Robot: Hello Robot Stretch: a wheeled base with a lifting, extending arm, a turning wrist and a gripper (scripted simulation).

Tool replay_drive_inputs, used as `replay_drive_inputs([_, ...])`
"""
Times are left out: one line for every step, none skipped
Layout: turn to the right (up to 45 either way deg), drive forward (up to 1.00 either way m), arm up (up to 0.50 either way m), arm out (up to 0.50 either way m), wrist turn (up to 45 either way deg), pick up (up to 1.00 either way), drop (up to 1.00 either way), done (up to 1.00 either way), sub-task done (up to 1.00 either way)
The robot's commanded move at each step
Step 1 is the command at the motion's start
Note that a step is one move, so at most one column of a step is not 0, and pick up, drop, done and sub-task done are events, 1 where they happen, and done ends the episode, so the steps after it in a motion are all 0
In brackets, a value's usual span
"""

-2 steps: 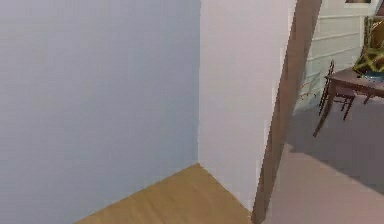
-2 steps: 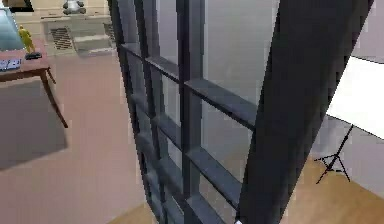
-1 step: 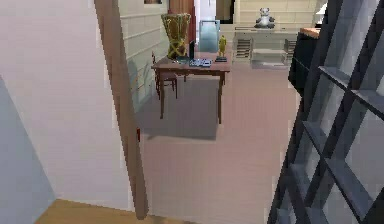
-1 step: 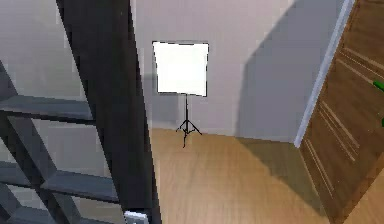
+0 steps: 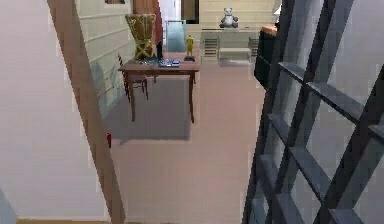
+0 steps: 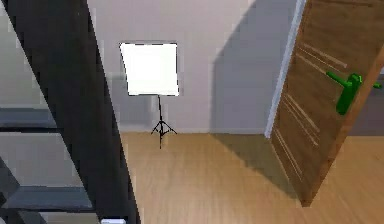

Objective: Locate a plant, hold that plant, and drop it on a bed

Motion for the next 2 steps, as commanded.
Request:
replay_drive_inputs([0.0, 1.00, 0.00, 0.00, 0.0, 0.00, 0.00, 0.00, 0.00])
replay_drive_inputs([3.0, 0.00, 0.00, 0.00, 0.0, 0.00, 0.00, 0.00, 0.00])
